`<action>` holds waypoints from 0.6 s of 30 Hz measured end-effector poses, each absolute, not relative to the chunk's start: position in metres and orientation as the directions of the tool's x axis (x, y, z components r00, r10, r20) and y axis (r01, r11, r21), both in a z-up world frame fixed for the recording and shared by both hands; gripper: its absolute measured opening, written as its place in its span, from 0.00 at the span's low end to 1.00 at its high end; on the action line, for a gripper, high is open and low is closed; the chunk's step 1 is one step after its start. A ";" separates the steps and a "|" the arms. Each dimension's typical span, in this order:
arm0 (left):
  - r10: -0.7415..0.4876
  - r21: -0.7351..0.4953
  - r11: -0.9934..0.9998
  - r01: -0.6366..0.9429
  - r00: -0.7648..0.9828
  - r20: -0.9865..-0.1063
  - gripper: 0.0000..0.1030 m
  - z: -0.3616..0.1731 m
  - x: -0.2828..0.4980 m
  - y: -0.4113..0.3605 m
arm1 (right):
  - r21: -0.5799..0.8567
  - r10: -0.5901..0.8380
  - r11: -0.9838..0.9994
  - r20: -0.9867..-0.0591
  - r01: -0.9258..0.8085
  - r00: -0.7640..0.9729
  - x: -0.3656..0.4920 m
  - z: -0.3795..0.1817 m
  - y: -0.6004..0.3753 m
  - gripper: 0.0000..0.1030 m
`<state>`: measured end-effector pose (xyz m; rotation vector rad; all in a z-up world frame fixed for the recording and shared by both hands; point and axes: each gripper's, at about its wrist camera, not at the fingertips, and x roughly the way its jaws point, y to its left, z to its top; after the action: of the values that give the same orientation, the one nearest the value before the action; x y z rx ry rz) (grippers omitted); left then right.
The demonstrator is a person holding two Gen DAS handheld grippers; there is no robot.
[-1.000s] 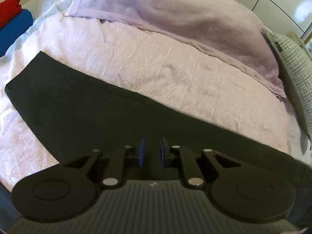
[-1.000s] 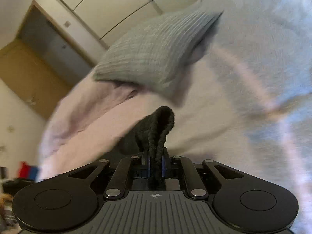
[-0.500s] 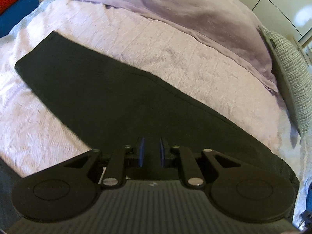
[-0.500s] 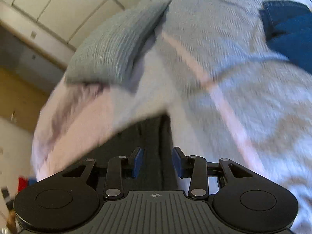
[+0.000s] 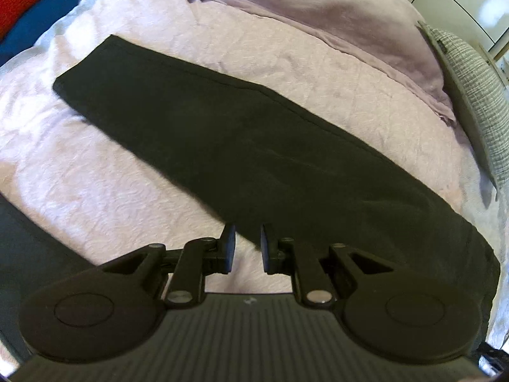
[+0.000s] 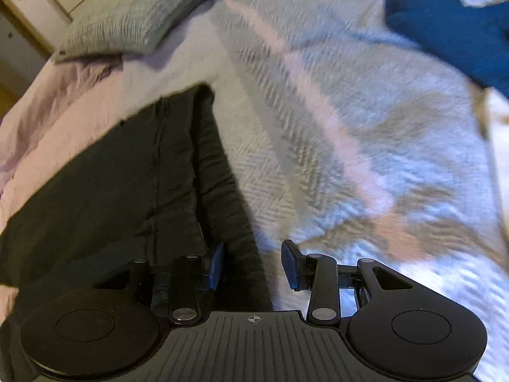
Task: Fold clothes
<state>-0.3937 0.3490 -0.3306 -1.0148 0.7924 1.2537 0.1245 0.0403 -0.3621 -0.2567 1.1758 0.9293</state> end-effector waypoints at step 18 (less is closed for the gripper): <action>0.389 -0.070 -0.009 -0.997 0.061 -0.919 0.15 -0.305 -0.457 0.273 | 0.090 0.425 0.575 -0.882 -0.813 0.203 0.063 -0.325 0.028 0.42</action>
<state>-0.4569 0.2734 -0.3051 -0.9573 0.8534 1.3392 0.0627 0.0280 -0.3248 -0.4451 1.0431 0.9043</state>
